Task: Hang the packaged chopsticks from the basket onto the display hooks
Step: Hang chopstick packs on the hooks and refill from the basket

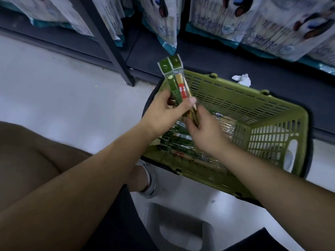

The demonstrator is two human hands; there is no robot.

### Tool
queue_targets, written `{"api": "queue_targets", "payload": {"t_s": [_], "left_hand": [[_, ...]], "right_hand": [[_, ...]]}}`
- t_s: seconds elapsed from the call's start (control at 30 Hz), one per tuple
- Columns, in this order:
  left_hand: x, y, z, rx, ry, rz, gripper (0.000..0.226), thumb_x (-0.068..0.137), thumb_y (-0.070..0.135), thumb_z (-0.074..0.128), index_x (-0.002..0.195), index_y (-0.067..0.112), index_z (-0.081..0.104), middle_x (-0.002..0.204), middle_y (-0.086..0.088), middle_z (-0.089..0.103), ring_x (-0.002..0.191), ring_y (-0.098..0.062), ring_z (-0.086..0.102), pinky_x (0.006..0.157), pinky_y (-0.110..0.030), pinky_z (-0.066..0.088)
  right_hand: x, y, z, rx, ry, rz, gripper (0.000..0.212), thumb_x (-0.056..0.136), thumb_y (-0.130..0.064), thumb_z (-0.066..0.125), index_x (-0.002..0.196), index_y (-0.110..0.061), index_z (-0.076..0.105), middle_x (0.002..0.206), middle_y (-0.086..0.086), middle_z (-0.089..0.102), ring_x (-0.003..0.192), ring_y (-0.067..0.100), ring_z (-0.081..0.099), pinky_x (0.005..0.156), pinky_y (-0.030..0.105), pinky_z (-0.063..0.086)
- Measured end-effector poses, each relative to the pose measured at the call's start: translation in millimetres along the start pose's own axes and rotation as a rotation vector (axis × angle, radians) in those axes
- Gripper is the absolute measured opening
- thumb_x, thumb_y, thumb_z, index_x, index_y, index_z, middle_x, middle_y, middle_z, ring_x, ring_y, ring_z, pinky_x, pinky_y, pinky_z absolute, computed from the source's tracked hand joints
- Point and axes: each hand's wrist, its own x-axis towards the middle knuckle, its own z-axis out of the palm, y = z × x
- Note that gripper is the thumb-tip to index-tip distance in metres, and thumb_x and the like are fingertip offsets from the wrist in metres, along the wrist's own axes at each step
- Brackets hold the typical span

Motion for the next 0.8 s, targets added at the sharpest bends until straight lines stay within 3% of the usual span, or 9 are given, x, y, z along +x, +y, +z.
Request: {"api": "queue_targets", "payload": {"t_s": [0.03,0.1,0.23,0.37,0.43,0.53,0.7,0.8], "left_hand": [[0,3,5,-0.143,-0.038,-0.06,0.051,0.079,0.068,0.068,0.11,0.028,0.065,0.106,0.005,0.07,0.095,-0.006,0.07,0.084,-0.026,0.056],[2,5,11,-0.28,0.063,-0.145,0.038,0.085,0.061,0.067,0.103,0.027,0.065,0.096,0.007,0.072,0.087,-0.007,0.071,0.081,-0.029,0.057],[12,-1,-4,-0.273,0.343,-0.21,0.023,0.1,0.045,0.056,0.088,0.024,0.058,0.074,0.007,0.061,0.069,-0.011,0.058,0.068,-0.033,0.049],[20,-10,-33,-0.262,0.351,-0.258,0.03,0.096,0.045,0.057,0.081,0.02,0.057,0.062,0.004,0.061,0.056,-0.016,0.059,0.056,-0.031,0.052],[23,-13,-38,-0.295,0.307,-0.254,0.031,0.098,0.042,0.058,0.091,0.012,0.059,0.058,0.0,0.065,0.055,-0.018,0.066,0.051,-0.027,0.054],[24,-16,-39,-0.371,0.27,-0.253,0.037,0.101,0.04,0.059,0.109,0.004,0.053,0.058,-0.003,0.065,0.061,-0.026,0.072,0.059,-0.034,0.061],[19,-23,-39,-0.374,0.253,-0.21,0.036,0.102,0.037,0.058,0.092,0.003,0.054,0.057,-0.005,0.061,0.054,-0.022,0.067,0.05,-0.027,0.054],[22,-25,-37,-0.372,0.267,-0.211,0.037,0.102,0.038,0.058,0.086,0.005,0.052,0.056,-0.004,0.059,0.052,-0.023,0.065,0.049,-0.029,0.053]], "right_hand": [[-1,-12,4,0.019,-0.032,-0.031,0.028,0.1,-0.023,0.06,0.126,-0.015,0.053,0.099,0.004,0.067,0.08,0.019,0.065,0.062,0.035,0.051],[-5,-25,11,0.004,-0.101,-0.066,0.032,0.095,-0.027,0.063,0.124,-0.016,0.053,0.098,0.005,0.068,0.081,0.021,0.065,0.066,0.036,0.053],[1,-2,17,0.012,-0.22,-0.014,0.022,0.096,-0.051,0.059,0.099,-0.03,0.066,0.085,-0.008,0.068,0.076,0.009,0.064,0.066,0.03,0.051],[14,69,9,-0.178,-0.213,0.19,0.03,0.099,-0.043,0.061,0.118,-0.02,0.066,0.105,-0.003,0.068,0.093,0.017,0.066,0.072,0.03,0.051],[22,100,8,-0.378,-0.25,0.273,0.045,0.097,-0.043,0.064,0.134,-0.017,0.058,0.128,0.006,0.061,0.114,0.025,0.059,0.089,0.034,0.051],[31,123,15,-0.569,-0.344,0.331,0.067,0.094,-0.046,0.067,0.15,-0.018,0.043,0.149,0.011,0.045,0.137,0.032,0.041,0.109,0.04,0.039],[45,131,31,-0.782,-0.382,0.291,0.069,0.09,-0.046,0.072,0.146,-0.018,0.044,0.14,0.01,0.047,0.126,0.031,0.051,0.093,0.039,0.053],[47,133,38,-0.871,-0.415,0.226,0.055,0.095,-0.042,0.066,0.139,-0.014,0.05,0.135,0.012,0.053,0.12,0.031,0.056,0.089,0.037,0.054]]}}
